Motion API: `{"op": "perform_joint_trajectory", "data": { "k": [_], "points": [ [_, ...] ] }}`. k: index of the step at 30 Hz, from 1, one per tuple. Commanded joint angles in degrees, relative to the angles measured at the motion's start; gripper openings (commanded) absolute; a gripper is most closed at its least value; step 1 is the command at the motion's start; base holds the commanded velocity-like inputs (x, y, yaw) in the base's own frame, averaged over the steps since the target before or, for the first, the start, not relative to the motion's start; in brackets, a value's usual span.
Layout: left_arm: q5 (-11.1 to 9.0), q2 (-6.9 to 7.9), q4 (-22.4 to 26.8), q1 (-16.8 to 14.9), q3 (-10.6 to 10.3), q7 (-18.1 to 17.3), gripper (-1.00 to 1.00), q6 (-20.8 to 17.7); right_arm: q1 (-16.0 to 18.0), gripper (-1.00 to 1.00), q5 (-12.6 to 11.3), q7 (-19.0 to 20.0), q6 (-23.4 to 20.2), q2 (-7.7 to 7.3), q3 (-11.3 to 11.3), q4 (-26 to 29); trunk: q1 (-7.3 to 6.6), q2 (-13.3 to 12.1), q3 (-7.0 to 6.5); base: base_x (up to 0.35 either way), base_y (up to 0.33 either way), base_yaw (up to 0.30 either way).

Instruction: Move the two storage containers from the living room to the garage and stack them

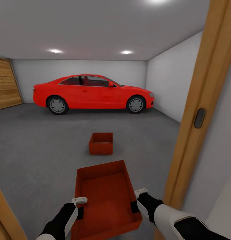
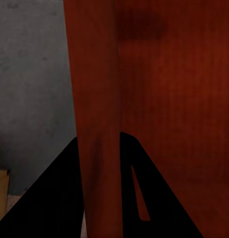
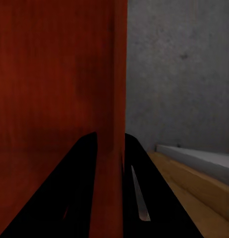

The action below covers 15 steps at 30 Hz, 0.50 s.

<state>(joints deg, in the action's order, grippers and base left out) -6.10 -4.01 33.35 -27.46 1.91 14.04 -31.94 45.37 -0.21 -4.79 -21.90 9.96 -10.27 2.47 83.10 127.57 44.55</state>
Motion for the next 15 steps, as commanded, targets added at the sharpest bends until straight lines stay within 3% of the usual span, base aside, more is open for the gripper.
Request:
{"op": "perform_joint_trajectory", "data": {
  "k": [1,7,15],
  "points": [
    [-1.10,-0.03,-0.04,0.04,-1.63,0.55,-1.00,-0.05,0.06,-1.00,-1.29,1.80,-0.25,0.04,0.25,4.12,0.01,0.03,0.07,0.221,0.000,0.000],
    [-1.10,-0.03,-0.04,0.04,-1.59,0.55,-1.00,-0.05,0.06,-1.00,-1.29,1.81,-0.25,0.04,0.25,4.12,0.01,0.03,0.07,0.220,0.012,0.000],
    [-1.10,-0.03,-0.04,0.04,-1.59,0.55,-1.00,-0.05,0.07,-1.00,-1.29,1.81,-0.25,0.04,0.25,4.12,0.01,0.03,0.07,0.194,0.114,0.000]
  ]
}}
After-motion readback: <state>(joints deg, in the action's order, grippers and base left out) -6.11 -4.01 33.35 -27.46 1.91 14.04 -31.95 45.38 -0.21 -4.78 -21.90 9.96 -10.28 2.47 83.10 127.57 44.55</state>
